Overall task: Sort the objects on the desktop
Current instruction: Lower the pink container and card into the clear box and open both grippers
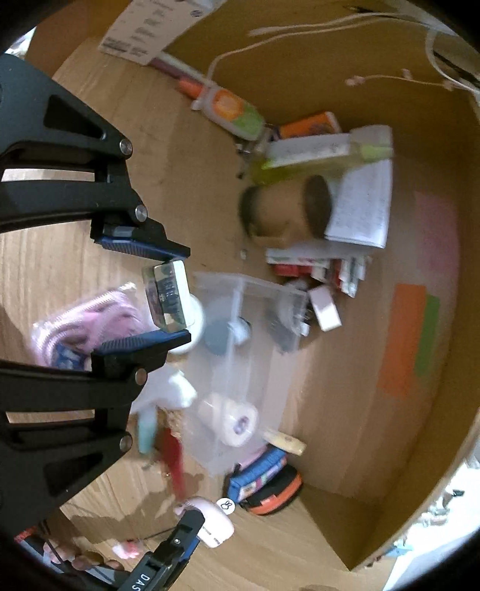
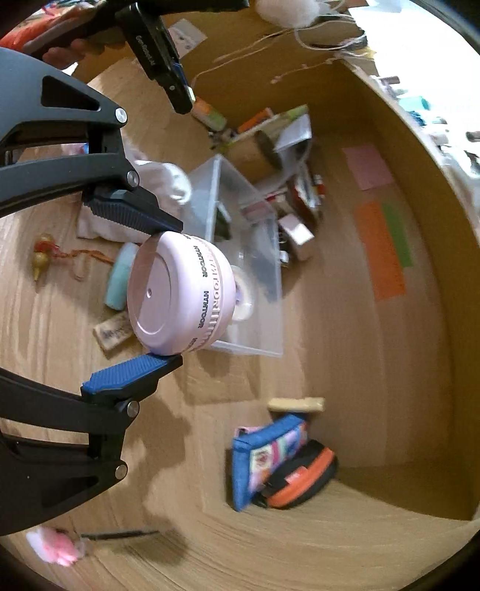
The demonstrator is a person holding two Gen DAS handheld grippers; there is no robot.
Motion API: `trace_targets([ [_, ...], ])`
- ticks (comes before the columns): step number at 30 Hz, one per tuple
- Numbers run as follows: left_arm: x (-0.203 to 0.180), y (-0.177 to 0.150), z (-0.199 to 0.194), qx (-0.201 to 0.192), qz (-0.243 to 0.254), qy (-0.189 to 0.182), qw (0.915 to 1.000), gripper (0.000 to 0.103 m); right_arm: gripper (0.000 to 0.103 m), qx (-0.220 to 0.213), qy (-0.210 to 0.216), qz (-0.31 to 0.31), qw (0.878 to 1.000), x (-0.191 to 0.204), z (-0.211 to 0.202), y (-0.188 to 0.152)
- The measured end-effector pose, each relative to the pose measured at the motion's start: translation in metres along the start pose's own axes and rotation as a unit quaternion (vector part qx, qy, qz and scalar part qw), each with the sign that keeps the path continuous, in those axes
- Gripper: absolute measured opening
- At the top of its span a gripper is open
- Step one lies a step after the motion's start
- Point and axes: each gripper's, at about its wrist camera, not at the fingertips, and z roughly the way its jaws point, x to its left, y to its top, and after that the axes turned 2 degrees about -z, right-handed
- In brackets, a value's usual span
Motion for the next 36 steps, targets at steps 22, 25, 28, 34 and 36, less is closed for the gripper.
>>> trace_targets([
  [22, -0.03, 0.072, 0.024, -0.014, 0.047, -0.052, 0.9975, 0.037, 0.06, -0.057, 0.018, -0.045, 0.997, 0.031, 0.017, 0.076],
  [25, -0.028, 0.078, 0.032, -0.009, 0.047, -0.051, 0.9976, 0.037, 0.06, -0.045, 0.022, -0.054, 0.997, 0.035, 0.034, 0.08],
  [28, -0.026, 0.084, 0.041, -0.004, 0.047, -0.051, 0.9976, 0.037, 0.06, -0.031, 0.024, -0.062, 0.997, 0.04, 0.051, 0.084],
  [34, -0.022, 0.087, 0.067, 0.012, 0.05, -0.055, 0.9972, 0.037, 0.06, 0.004, 0.029, -0.077, 0.997, 0.052, 0.089, 0.082],
  [36, -0.02, 0.087, 0.076, 0.021, 0.05, -0.057, 0.9969, 0.037, 0.06, 0.017, 0.03, -0.082, 0.996, 0.055, 0.102, 0.079],
])
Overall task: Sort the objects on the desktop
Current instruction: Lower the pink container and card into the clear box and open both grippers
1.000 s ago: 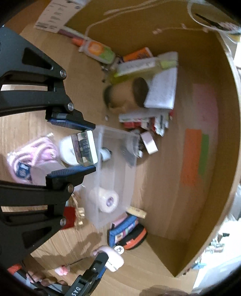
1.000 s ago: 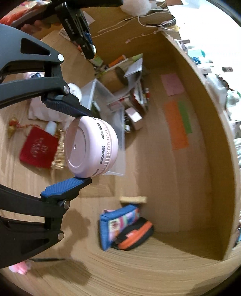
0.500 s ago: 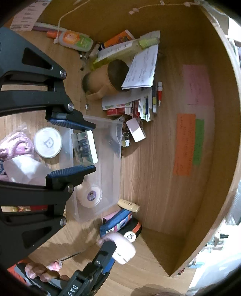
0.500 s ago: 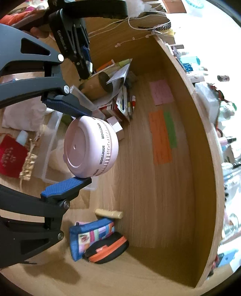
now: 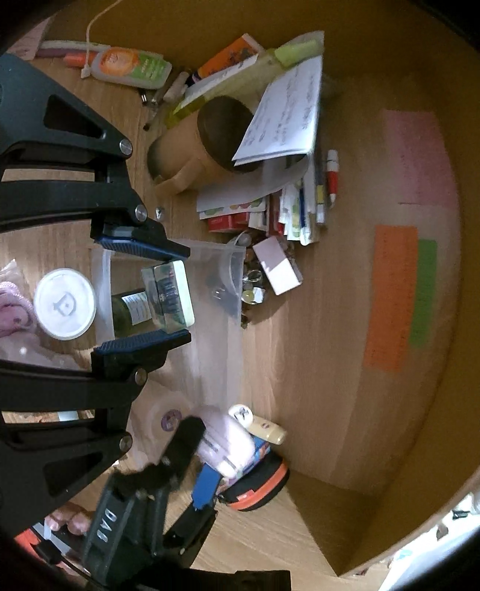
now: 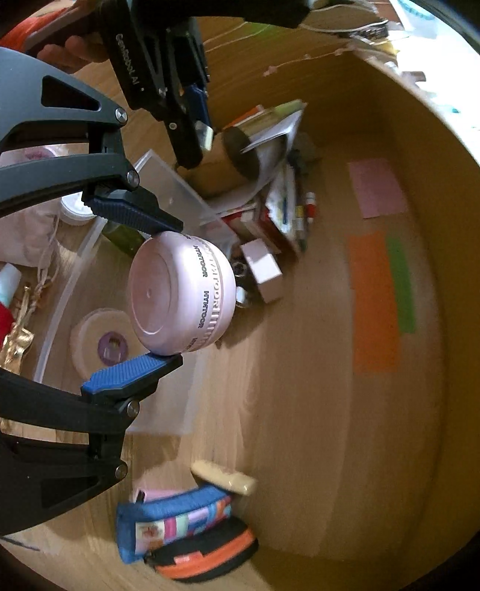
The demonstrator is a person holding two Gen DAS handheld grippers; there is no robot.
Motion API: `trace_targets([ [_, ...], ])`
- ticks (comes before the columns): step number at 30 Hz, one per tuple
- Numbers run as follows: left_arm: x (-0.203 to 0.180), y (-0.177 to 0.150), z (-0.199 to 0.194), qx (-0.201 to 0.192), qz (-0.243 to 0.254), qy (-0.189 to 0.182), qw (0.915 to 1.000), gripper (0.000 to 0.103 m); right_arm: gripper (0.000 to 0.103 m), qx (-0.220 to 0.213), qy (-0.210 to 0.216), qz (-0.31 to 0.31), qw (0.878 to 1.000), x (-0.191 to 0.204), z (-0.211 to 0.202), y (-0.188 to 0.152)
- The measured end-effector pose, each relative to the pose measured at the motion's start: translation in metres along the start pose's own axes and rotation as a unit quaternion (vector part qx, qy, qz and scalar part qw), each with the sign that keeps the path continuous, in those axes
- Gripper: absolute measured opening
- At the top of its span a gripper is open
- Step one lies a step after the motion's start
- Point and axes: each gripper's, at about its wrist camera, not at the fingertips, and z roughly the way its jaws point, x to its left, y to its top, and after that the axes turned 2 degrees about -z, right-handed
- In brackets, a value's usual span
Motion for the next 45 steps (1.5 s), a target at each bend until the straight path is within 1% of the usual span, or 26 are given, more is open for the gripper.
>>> trace_targets([
  [5, 0.005, -0.007, 0.026, 0.028, 0.004, -0.004, 0.9996, 0.037, 0.06, 0.031, 0.002, -0.013, 0.999, 0.007, 0.027, -0.009],
  [8, 0.005, -0.011, 0.036, 0.035, 0.014, -0.006, 0.9993, 0.037, 0.06, 0.046, 0.0, -0.022, 0.999, 0.01, 0.038, -0.013],
  [12, 0.003, -0.014, 0.044, 0.04, 0.022, -0.009, 0.9989, 0.037, 0.06, 0.06, 0.0, -0.032, 0.998, 0.012, 0.047, -0.017],
  [15, 0.005, -0.015, 0.049, 0.049, 0.018, -0.016, 0.9985, 0.037, 0.06, 0.067, -0.003, -0.037, 0.997, 0.013, 0.051, -0.02],
  [17, 0.007, -0.016, 0.053, 0.057, 0.015, -0.021, 0.9981, 0.037, 0.06, 0.071, 0.002, -0.036, 0.997, 0.013, 0.053, -0.02],
  [23, 0.01, -0.017, 0.06, 0.074, 0.012, -0.021, 0.997, 0.037, 0.061, 0.075, -0.006, -0.051, 0.996, 0.019, 0.055, -0.021],
  [33, 0.009, -0.018, 0.061, 0.079, 0.01, -0.024, 0.9966, 0.038, 0.061, 0.071, -0.013, -0.057, 0.996, 0.021, 0.054, -0.02],
  [37, 0.012, -0.018, 0.06, 0.082, 0.005, -0.034, 0.996, 0.041, 0.062, 0.069, -0.014, -0.061, 0.996, 0.021, 0.051, -0.019],
  [40, 0.011, -0.016, 0.055, 0.078, 0.004, -0.039, 0.9962, 0.046, 0.068, 0.057, -0.015, -0.06, 0.996, 0.02, 0.042, -0.015],
  [42, 0.011, -0.015, 0.049, 0.067, 0.002, -0.03, 0.9973, 0.057, 0.075, 0.045, -0.017, -0.059, 0.997, 0.019, 0.034, -0.012],
  [43, 0.011, -0.013, 0.045, 0.061, 0.002, -0.03, 0.9977, 0.062, 0.076, 0.038, -0.019, -0.059, 0.997, 0.019, 0.03, -0.011],
  [44, 0.012, -0.012, 0.04, 0.056, 0.002, -0.033, 0.9979, 0.066, 0.079, 0.03, -0.019, -0.059, 0.998, 0.019, 0.024, -0.01],
  [45, 0.011, -0.011, 0.037, 0.052, 0.002, -0.032, 0.9981, 0.068, 0.083, 0.024, -0.018, -0.06, 0.998, 0.019, 0.02, -0.009],
])
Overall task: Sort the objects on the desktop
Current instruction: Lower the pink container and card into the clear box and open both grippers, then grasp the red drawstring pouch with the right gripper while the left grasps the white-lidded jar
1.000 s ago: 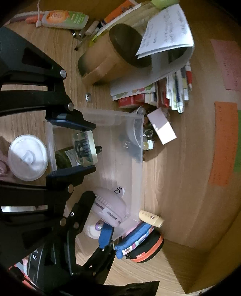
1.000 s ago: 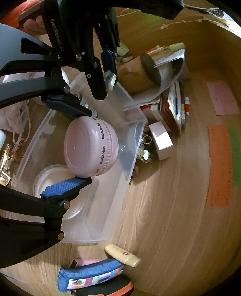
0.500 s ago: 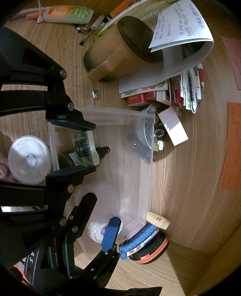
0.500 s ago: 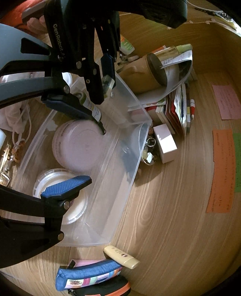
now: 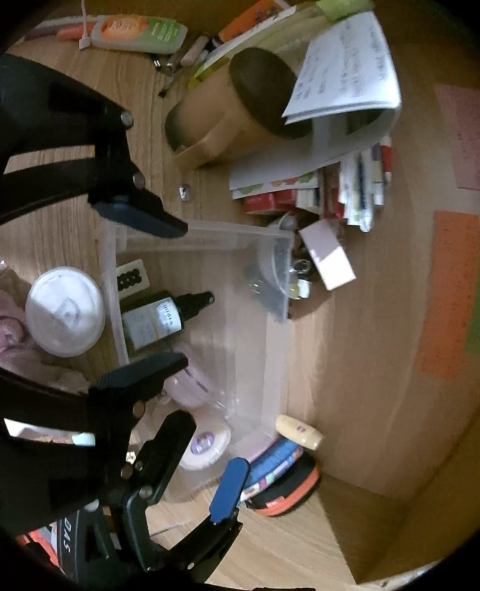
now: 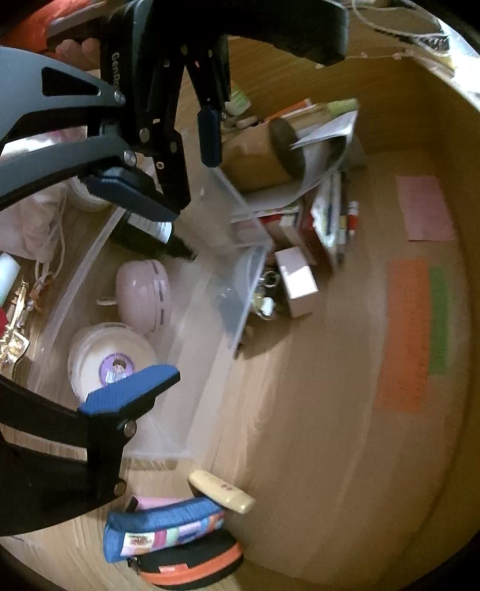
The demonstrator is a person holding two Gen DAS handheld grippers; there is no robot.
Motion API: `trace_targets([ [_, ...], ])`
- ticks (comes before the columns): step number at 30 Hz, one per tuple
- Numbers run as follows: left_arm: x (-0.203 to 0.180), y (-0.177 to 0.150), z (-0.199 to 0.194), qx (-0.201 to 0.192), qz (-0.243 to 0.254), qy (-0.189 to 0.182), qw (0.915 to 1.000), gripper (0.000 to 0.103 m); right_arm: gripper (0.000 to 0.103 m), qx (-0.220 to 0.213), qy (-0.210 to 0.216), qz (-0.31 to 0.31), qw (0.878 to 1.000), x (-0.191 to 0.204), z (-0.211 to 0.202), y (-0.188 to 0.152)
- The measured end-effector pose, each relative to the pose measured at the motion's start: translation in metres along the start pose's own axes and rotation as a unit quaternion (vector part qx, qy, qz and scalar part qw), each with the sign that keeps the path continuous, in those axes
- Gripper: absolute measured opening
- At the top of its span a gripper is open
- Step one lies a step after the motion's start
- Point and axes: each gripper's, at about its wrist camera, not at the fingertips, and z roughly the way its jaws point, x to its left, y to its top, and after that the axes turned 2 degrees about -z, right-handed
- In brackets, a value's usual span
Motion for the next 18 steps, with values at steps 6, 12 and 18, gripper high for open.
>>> trace_targets([
  [6, -0.011, 0.001, -0.026, -0.031, 0.019, 0.023, 0.9991, 0.075, 0.084, -0.029, -0.012, -0.011, 0.999, 0.008, -0.031, 0.002],
  [12, -0.017, -0.003, -0.047, -0.046, 0.024, 0.038, 0.9979, 0.08, 0.088, -0.048, -0.029, -0.009, 0.998, 0.007, -0.06, -0.004],
  [18, -0.016, -0.015, -0.06, -0.051, 0.02, 0.049, 0.9973, 0.092, 0.089, -0.056, -0.041, 0.015, 0.997, -0.007, -0.084, -0.014],
])
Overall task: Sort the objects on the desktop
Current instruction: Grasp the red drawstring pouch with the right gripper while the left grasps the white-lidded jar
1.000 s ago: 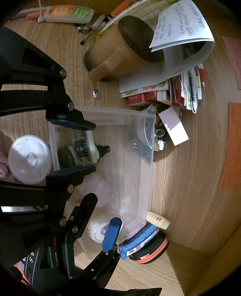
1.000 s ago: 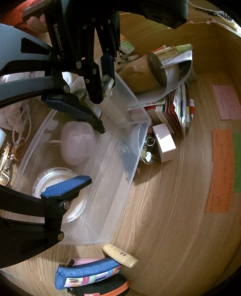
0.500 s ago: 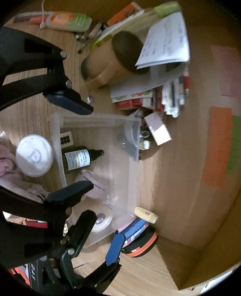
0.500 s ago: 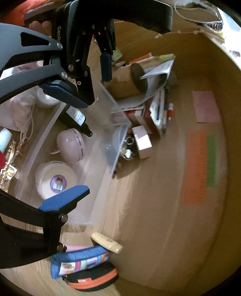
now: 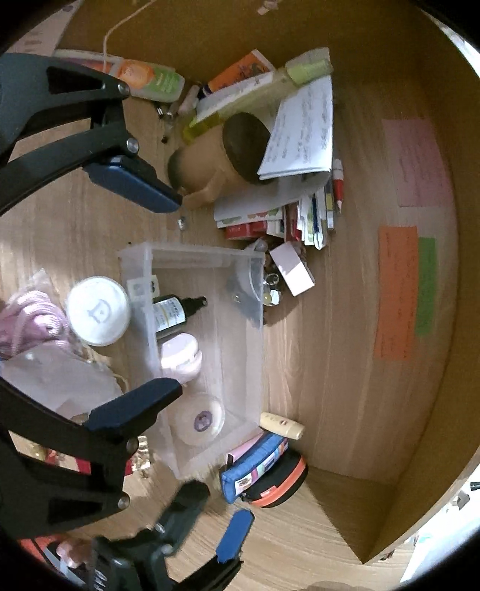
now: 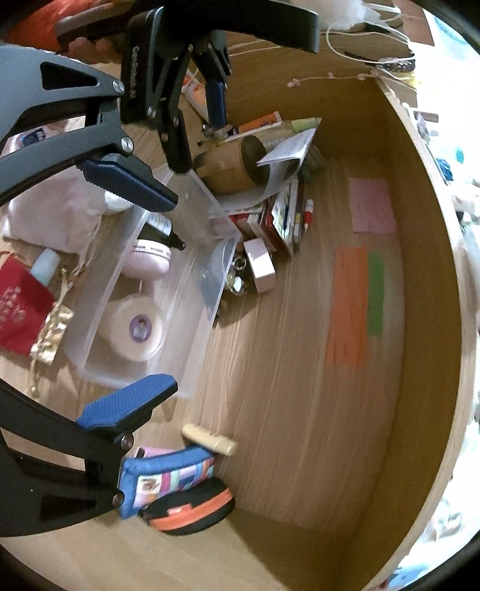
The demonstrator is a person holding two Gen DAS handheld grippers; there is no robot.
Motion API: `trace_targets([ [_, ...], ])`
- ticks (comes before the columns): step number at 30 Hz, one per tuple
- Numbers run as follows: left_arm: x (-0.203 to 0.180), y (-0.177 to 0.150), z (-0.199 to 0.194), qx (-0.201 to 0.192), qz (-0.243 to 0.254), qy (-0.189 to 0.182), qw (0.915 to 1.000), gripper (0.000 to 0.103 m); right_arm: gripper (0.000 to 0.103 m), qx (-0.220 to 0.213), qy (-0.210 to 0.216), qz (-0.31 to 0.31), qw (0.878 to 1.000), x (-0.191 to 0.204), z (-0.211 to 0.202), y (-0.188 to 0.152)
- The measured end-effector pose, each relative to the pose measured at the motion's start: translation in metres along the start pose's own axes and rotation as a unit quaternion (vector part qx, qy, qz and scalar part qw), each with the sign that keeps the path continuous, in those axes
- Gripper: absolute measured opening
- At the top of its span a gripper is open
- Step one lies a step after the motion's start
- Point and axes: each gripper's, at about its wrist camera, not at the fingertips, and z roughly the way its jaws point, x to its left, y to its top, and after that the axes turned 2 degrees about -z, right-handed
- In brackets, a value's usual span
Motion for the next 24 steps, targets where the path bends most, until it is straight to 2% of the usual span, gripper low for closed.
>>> trace_targets([
  [5, 0.002, -0.015, 0.002, 0.022, 0.004, 0.013, 0.9997, 0.093, 0.1, 0.015, -0.011, 0.023, 1.0, -0.015, -0.008, -0.018],
  [13, 0.016, -0.05, 0.034, 0.089, 0.0, 0.048, 0.9949, 0.093, 0.1, 0.103, -0.013, 0.067, 0.992, -0.038, 0.014, -0.075],
  [18, 0.023, -0.07, 0.039, 0.114, 0.007, 0.056, 0.9918, 0.093, 0.1, 0.144, -0.007, 0.091, 0.985, -0.048, 0.02, -0.105],
  [24, 0.011, -0.081, 0.046, 0.132, 0.022, 0.035, 0.9903, 0.093, 0.1, 0.167, 0.009, 0.095, 0.981, -0.046, 0.026, -0.123],
])
